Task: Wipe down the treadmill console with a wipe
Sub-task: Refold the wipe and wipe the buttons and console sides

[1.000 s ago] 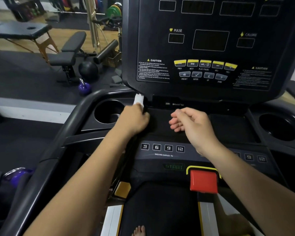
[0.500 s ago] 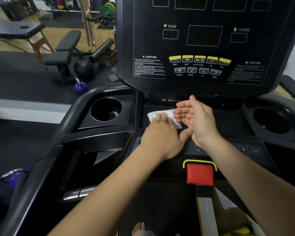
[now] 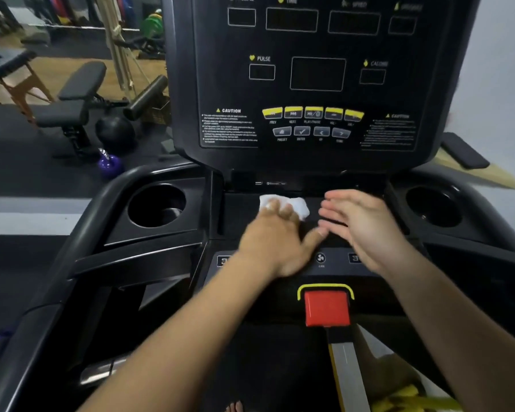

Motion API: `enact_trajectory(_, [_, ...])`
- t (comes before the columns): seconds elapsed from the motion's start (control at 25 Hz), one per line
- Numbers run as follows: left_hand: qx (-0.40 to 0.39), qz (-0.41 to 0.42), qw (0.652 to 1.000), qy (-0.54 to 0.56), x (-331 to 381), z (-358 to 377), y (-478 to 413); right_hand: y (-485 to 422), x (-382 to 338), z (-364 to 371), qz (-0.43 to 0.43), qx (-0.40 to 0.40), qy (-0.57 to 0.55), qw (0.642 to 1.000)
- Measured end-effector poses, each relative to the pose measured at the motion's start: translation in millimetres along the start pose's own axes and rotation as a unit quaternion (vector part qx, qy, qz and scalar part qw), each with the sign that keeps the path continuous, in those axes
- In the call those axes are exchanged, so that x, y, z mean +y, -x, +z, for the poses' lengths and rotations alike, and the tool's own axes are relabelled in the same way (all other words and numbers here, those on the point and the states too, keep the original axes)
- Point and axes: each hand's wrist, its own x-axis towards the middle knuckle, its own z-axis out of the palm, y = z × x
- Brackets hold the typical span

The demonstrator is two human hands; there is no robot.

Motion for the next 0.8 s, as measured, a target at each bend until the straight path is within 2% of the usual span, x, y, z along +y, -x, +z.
enact_trajectory(0.08, [0.000, 0.034, 0.999, -0.009, 15.2, 6.5, -1.5, 0.2, 3.8, 4.0, -0.033, 0.017, 0.038, 0.999])
enact_trajectory(0.2, [0.004, 0.007, 1.000, 0.014, 1.2, 1.5, -1.3, 0.1, -5.6, -9.7, -0.069, 0.042, 0.044, 0.996])
enact_trajectory(0.28, [0.037, -0.012, 0.999, -0.022, -0.9, -2.0, 7.6, 2.7, -8.3, -25.0, -0.089, 0.069, 0.053, 0.992])
enact_trajectory(0.36, [0.012, 0.008, 0.999, -0.039, 17.8, 0.1, 5.6, 8.2, -6.3, -32.9, -0.091, 0.093, 0.055, 0.990])
enact_trajectory(0.52, [-0.049, 0.025, 0.998, -0.012, 46.3, 0.6, -24.2, 23.3, -2.4, -45.4, -0.104, 0.087, 0.066, 0.989])
enact_trajectory(0.6, [-0.043, 0.020, 0.999, 0.010, 34.1, -0.9, -32.2, 29.5, -6.3, -58.4, -0.123, 0.095, 0.076, 0.985])
enact_trajectory(0.72, [-0.016, -0.008, 0.999, -0.028, 37.5, -0.6, -31.3, 33.8, -10.2, -71.1, -0.137, 0.104, 0.078, 0.982])
enact_trajectory(0.8, [-0.020, 0.015, 0.999, -0.031, 57.9, -0.5, -33.0, 34.1, -7.6, -69.3, -0.140, 0.094, 0.077, 0.983])
